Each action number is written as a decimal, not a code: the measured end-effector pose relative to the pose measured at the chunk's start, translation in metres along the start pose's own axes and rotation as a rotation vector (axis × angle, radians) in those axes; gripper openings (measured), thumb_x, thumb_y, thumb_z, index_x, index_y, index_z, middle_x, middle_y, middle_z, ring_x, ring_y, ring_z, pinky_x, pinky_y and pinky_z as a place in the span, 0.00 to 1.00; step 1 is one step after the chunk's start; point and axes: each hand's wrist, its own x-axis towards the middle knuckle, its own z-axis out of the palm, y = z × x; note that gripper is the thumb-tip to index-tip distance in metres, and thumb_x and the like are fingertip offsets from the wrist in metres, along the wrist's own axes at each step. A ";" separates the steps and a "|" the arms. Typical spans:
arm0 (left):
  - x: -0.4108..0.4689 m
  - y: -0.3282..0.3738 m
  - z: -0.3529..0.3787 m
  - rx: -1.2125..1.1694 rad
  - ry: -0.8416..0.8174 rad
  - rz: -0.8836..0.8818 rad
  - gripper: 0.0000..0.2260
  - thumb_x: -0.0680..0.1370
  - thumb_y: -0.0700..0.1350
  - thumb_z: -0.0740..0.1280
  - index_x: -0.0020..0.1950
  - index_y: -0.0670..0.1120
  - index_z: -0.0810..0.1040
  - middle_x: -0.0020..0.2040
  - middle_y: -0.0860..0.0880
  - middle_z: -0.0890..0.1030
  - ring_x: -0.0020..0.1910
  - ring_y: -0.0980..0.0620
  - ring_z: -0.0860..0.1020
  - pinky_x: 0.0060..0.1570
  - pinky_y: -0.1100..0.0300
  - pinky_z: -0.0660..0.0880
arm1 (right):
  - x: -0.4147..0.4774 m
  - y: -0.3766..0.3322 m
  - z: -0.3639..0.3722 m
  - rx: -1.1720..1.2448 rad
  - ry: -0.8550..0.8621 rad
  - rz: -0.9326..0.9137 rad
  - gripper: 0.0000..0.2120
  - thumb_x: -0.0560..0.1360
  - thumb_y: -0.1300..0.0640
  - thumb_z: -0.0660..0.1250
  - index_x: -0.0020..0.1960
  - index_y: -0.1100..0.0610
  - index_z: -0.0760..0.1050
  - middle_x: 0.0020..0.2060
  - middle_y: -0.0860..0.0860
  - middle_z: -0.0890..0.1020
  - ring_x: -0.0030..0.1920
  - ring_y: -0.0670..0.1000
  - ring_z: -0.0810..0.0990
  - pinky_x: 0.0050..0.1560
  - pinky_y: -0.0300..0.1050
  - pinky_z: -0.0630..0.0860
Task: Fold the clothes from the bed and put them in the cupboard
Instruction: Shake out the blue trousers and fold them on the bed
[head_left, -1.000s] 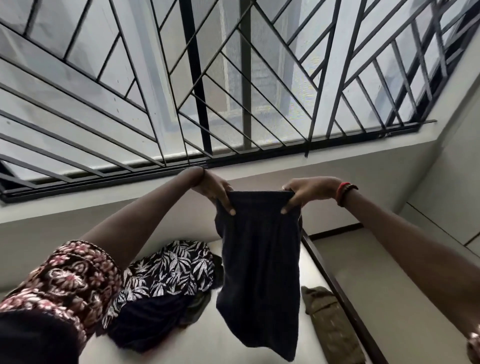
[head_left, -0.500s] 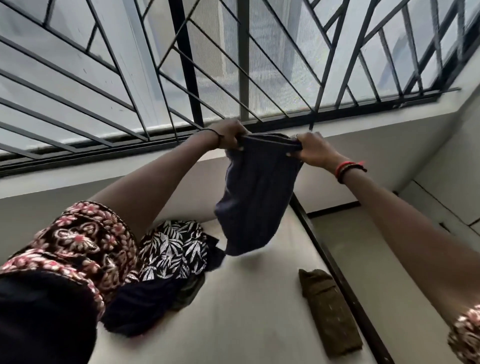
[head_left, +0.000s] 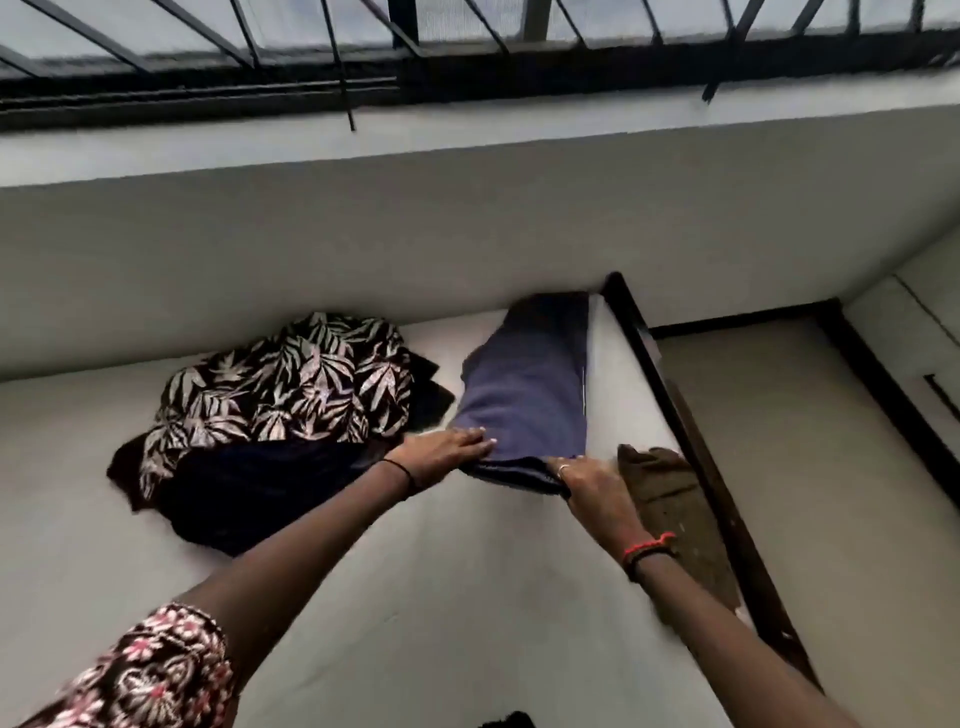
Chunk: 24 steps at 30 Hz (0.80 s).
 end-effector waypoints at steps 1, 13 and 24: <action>-0.008 -0.003 0.038 -0.008 -0.056 -0.009 0.26 0.78 0.40 0.39 0.76 0.45 0.57 0.76 0.42 0.58 0.73 0.42 0.63 0.71 0.55 0.58 | -0.021 -0.006 0.028 -0.005 -0.018 -0.016 0.18 0.69 0.64 0.61 0.55 0.53 0.80 0.37 0.52 0.83 0.37 0.56 0.82 0.34 0.46 0.79; -0.147 0.033 0.309 -0.286 -0.245 0.001 0.51 0.64 0.39 0.74 0.77 0.49 0.44 0.63 0.51 0.78 0.56 0.57 0.79 0.53 0.68 0.75 | -0.221 -0.087 0.197 0.137 -0.273 0.004 0.24 0.64 0.62 0.54 0.53 0.57 0.82 0.46 0.50 0.85 0.46 0.47 0.84 0.65 0.40 0.60; -0.148 0.021 0.256 -0.850 -0.279 -0.366 0.27 0.66 0.59 0.64 0.64 0.54 0.76 0.57 0.53 0.81 0.52 0.57 0.79 0.56 0.64 0.73 | -0.226 -0.065 0.170 0.729 -0.373 0.349 0.24 0.62 0.55 0.65 0.53 0.33 0.72 0.60 0.36 0.77 0.64 0.40 0.72 0.63 0.35 0.65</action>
